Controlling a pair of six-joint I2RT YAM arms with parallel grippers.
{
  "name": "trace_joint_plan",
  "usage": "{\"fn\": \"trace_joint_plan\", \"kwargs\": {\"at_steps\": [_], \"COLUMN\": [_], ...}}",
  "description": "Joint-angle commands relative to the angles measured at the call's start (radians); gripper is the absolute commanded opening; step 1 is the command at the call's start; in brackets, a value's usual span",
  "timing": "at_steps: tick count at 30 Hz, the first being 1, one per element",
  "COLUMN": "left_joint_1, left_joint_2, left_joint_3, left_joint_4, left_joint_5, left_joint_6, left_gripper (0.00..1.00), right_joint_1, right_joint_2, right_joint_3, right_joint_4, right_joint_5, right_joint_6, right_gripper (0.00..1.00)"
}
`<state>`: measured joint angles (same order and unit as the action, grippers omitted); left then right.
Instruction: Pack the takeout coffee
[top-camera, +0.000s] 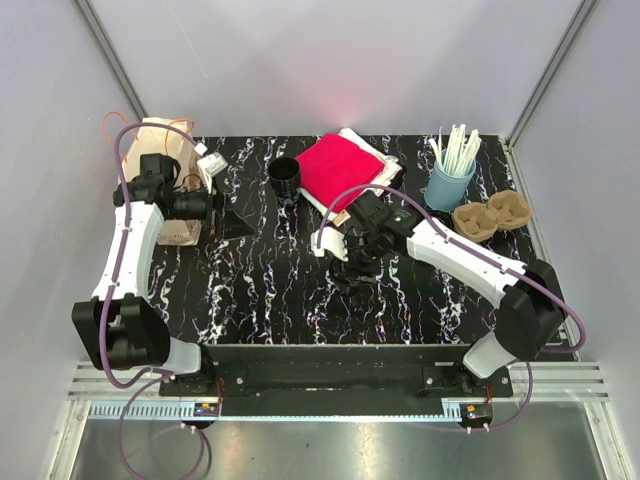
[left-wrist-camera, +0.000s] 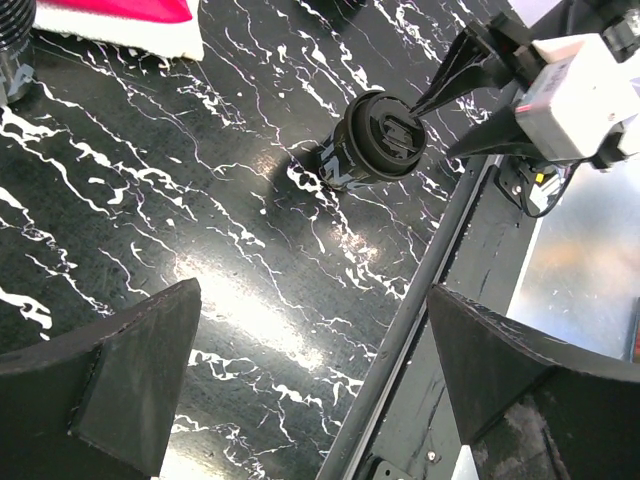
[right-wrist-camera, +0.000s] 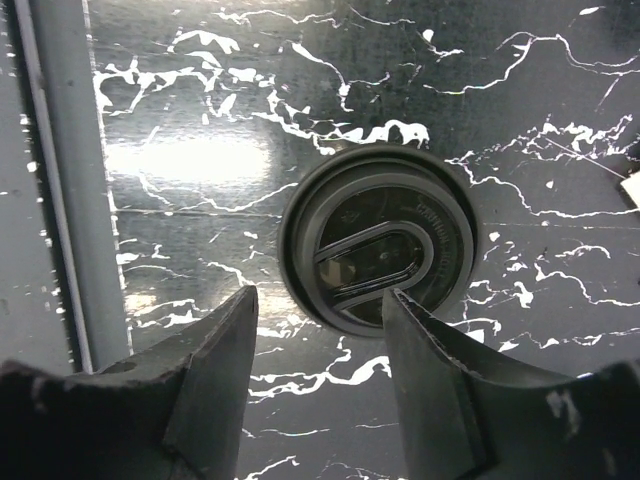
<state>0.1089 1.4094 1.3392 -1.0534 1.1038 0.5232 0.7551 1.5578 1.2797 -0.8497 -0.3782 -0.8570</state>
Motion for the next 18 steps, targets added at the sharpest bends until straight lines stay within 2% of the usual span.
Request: {"fn": "trace_joint_plan", "kwargs": {"at_steps": [1,9,18], "left_joint_1": [0.015,0.021,0.028], "left_joint_2": [-0.009,-0.003,0.003], "left_joint_3": [-0.008,-0.011,-0.014], "left_joint_4": [0.018,0.018,0.018], "left_joint_5": [0.057,0.070,0.080], "left_joint_6": [0.017,0.018,0.015], "left_gripper": [0.99,0.99,0.99], "right_joint_1": [0.016,0.033,0.047], "right_joint_2": [0.005,0.022,0.031], "right_joint_3": [-0.013,-0.029,-0.036], "right_joint_4": [0.072,0.098,0.087], "right_joint_5": [0.039,0.056,0.079], "right_joint_6": [-0.019,-0.022,-0.030], "right_gripper": [0.57,0.53,0.38]}}
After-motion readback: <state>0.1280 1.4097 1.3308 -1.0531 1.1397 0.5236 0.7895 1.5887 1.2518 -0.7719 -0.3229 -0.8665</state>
